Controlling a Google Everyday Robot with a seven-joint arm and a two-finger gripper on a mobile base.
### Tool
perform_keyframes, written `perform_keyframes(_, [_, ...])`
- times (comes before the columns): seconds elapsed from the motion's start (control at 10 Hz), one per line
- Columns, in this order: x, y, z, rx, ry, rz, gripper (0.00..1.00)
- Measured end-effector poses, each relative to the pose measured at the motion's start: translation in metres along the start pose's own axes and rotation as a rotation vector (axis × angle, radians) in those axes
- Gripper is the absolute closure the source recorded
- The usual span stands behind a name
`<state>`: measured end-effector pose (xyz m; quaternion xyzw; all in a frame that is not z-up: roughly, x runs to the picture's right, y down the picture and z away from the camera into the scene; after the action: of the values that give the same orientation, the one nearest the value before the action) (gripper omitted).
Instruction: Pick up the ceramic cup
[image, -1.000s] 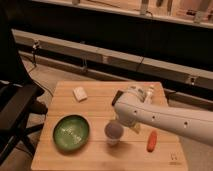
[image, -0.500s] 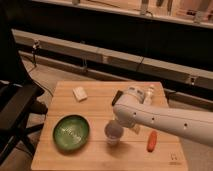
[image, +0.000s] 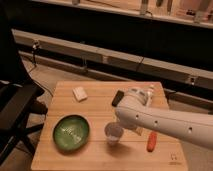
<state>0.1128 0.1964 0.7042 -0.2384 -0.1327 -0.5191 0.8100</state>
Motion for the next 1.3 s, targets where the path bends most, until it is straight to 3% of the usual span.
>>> perform_keyframes(0.5, [-0.014, 0.011, 0.038, -0.05, -0.092, -0.033, 0.2])
perform_keyframes(0.7, [-0.02, 0.009, 0.058, -0.047, -0.152, -0.048, 0.2])
perform_keyframes(0.8, [-0.022, 0.007, 0.067, -0.027, -0.193, -0.056, 0.2])
perform_keyframes(0.9, [-0.02, 0.009, 0.07, -0.025, -0.196, -0.053, 0.2])
perform_keyframes(1.1, [-0.015, 0.004, 0.061, -0.025, -0.156, -0.052, 0.23])
perform_keyframes(1.3, [-0.011, 0.002, 0.042, -0.028, -0.149, -0.05, 0.41])
